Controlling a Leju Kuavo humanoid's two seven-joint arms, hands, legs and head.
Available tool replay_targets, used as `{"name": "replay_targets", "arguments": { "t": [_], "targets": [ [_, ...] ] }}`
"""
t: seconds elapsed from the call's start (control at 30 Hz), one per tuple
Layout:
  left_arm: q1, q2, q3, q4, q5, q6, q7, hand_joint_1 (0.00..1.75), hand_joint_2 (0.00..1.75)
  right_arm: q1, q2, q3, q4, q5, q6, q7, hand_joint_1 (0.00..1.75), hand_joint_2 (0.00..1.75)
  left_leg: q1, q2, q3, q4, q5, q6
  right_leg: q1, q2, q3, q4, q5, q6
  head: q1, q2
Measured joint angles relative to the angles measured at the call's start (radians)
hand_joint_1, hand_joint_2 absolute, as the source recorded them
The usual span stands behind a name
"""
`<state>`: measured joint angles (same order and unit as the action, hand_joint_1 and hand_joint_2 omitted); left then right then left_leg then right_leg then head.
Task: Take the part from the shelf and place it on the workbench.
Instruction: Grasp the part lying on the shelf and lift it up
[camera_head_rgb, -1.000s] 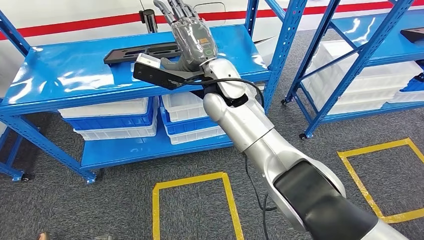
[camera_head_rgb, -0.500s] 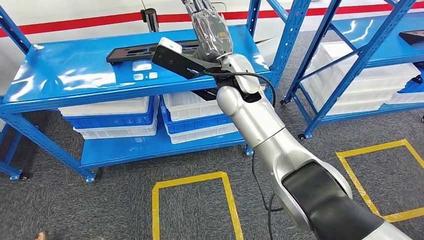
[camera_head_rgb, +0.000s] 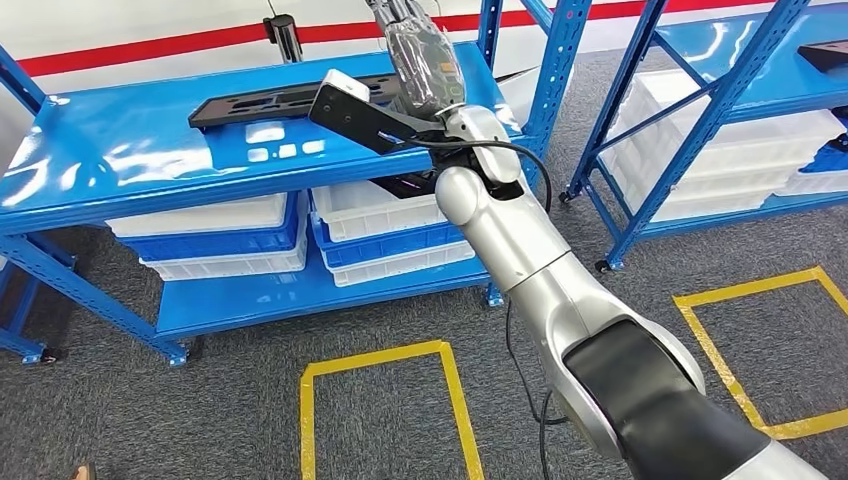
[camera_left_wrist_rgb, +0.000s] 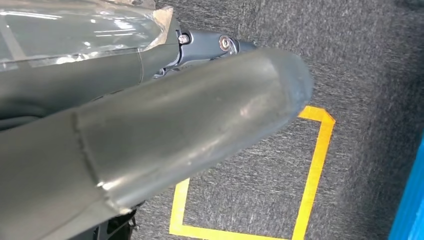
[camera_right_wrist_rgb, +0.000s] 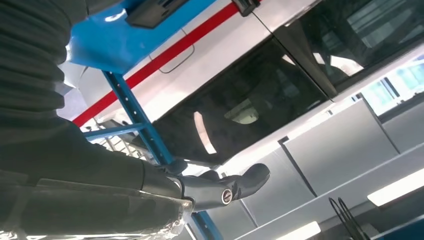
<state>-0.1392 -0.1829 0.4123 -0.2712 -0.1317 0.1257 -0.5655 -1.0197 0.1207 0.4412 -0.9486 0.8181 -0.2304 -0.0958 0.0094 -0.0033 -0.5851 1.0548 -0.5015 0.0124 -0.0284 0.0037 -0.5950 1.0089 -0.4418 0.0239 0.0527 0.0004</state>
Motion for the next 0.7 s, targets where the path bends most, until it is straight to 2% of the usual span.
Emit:
{"name": "replay_targets", "arguments": {
  "t": [0.03,0.1,0.13,0.17,0.2,0.27,0.3,0.33,0.43,0.5,0.53,0.6,0.63,0.67,0.7],
  "targets": [
    [0.0,0.0,0.002,0.0,0.002,0.0,-0.001,0.0,0.0,-0.004,0.003,0.0,0.003,-0.002,0.0,-0.003,0.0,1.75,0.002,0.0,-0.027,0.054,-0.028,-0.006,-0.001,0.0,0.001,0.0,-0.001,-0.005,-0.001,0.0],
    [0.001,0.0,0.007,0.0,0.004,0.0,-0.001,0.0,0.0,-0.008,0.006,0.0,0.013,-0.006,-0.001,-0.007,0.0,1.75,0.003,0.0,-0.102,0.194,-0.08,-0.012,0.002,0.0,0.001,0.0,-0.003,-0.011,-0.001,0.0],
    [0.001,0.0,0.009,0.001,0.005,0.0,-0.001,0.0,0.0,-0.008,0.007,0.0,0.018,-0.008,-0.002,-0.008,0.0,1.75,0.003,0.0,-0.131,0.239,-0.086,-0.012,0.004,0.0,0.002,0.0,-0.003,-0.012,-0.001,0.0],
    [0.002,-0.001,0.011,0.001,0.005,0.0,-0.001,0.0,0.0,-0.008,0.008,0.0,0.023,-0.01,-0.002,-0.008,0.0,1.75,0.003,0.0,-0.144,0.247,-0.073,-0.011,0.006,0.0,0.003,0.0,-0.004,-0.013,-0.001,0.0],
    [0.002,-0.001,0.013,0.001,0.006,0.0,-0.001,0.0,0.0,-0.009,0.009,0.0,0.027,-0.011,-0.003,-0.009,0.0,1.75,0.002,0.0,-0.135,0.214,-0.041,-0.007,0.007,0.001,0.006,0.0,-0.005,-0.014,-0.001,0.0],
    [0.002,-0.002,0.017,0.001,0.006,0.0,-0.001,0.0,0.0,-0.015,0.011,0.0,0.033,-0.013,-0.004,-0.009,0.0,1.75,0.001,0.0,-0.075,0.075,0.038,0.005,0.01,0.003,0.012,-0.001,-0.007,-0.016,-0.001,0.0],
    [0.002,-0.002,0.018,0.001,0.006,0.0,-0.002,0.0,0.0,-0.019,0.013,0.0,0.035,-0.013,-0.005,-0.01,0.0,1.75,-0.001,0.0,-0.048,0.014,0.061,0.009,0.013,0.004,0.013,-0.001,-0.009,-0.016,-0.001,0.0],
    [0.002,-0.002,0.02,0.001,0.007,0.0,-0.002,0.0,0.0,-0.022,0.014,0.0,0.037,-0.013,-0.006,-0.01,0.0,1.75,-0.004,0.0,-0.031,-0.023,0.071,0.012,0.016,0.005,0.012,-0.001,-0.009,-0.014,-0.001,0.0],
    [0.001,-0.004,0.022,0.001,0.007,0.0,-0.002,0.0,0.0,-0.026,0.015,0.0,0.044,-0.013,-0.007,-0.01,0.0,1.75,-0.007,0.0,-0.024,-0.045,0.071,0.02,0.019,0.004,0.007,-0.004,-0.009,-0.003,-0.001,0.0],
    [0.001,-0.005,0.024,0.001,0.007,0.0,-0.003,0.0,0.0,-0.029,0.015,-0.001,0.046,-0.013,-0.008,-0.01,0.0,1.75,-0.003,0.001,-0.017,-0.058,0.078,0.03,0.021,0.003,-0.009,0.026,-0.027,0.002,0.0,0.0],
    [0.001,-0.006,0.024,0.001,0.007,0.0,-0.003,0.0,0.0,-0.03,0.014,-0.001,0.047,-0.013,-0.009,-0.01,0.0,1.75,0.0,0.002,-0.013,-0.064,0.081,0.035,0.022,0.002,-0.031,0.07,-0.047,0.0,0.0,0.0],
    [0.0,-0.007,0.025,0.001,0.007,-0.002,-0.003,0.0,0.0,-0.03,0.011,-0.001,0.052,-0.013,-0.01,-0.01,0.0,1.75,-0.002,0.002,-0.013,-0.064,0.082,0.039,0.021,0.002,-0.101,0.207,-0.098,-0.004,0.001,0.0],
    [0.001,-0.008,0.025,0.002,0.006,-0.004,-0.003,0.0,0.0,-0.027,0.009,-0.001,0.055,-0.013,-0.011,-0.01,0.0,1.75,-0.002,0.001,-0.013,-0.064,0.081,0.039,0.021,0.001,-0.132,0.265,-0.115,-0.003,0.001,0.0],
    [0.001,-0.009,0.025,0.002,0.006,-0.007,-0.002,0.0,0.0,-0.025,0.007,-0.001,0.059,-0.013,-0.011,-0.01,0.0,1.75,-0.002,0.0,-0.013,-0.064,0.081,0.039,0.021,0.001,-0.148,0.291,-0.117,0.001,0.001,0.0],
    [0.001,-0.01,0.025,0.002,0.006,-0.01,-0.002,0.0,0.0,-0.023,0.005,-0.001,0.061,-0.012,-0.012,-0.01,0.0,1.75,-0.002,-0.001,-0.013,-0.063,0.08,0.038,0.02,0.001,-0.143,0.272,-0.103,0.008,0.001,0.0]
  ]
}}
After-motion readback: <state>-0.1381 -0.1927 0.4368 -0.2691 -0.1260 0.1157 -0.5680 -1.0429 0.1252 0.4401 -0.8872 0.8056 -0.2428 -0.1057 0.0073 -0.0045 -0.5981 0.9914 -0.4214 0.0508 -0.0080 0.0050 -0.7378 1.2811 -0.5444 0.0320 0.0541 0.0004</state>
